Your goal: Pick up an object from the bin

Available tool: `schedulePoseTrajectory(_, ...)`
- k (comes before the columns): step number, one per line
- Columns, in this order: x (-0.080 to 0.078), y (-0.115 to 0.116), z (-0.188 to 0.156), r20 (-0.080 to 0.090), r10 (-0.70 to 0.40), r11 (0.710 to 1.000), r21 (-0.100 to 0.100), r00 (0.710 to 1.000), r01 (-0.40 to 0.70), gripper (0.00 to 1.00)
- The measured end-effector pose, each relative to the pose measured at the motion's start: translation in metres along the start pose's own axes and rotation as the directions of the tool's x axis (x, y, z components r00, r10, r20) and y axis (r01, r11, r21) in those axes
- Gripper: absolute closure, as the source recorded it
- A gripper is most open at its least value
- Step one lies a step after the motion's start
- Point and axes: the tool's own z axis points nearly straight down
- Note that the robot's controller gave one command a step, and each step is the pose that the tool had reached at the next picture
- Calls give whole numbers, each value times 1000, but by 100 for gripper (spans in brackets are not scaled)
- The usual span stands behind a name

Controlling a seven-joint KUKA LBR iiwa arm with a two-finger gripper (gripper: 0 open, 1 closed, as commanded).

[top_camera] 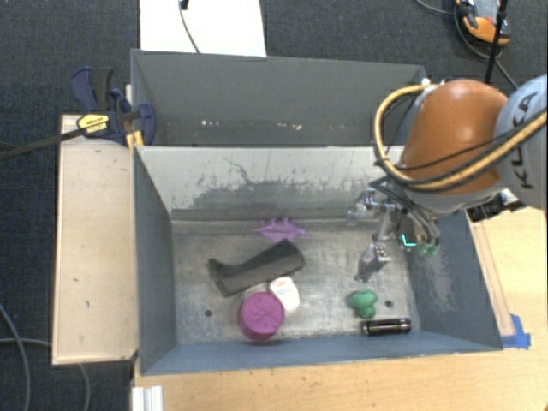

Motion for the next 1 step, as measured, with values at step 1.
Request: schedulePoseTrajectory(1, -7, 31, 44, 8, -10, 1000, 1, 1000, 10, 0)
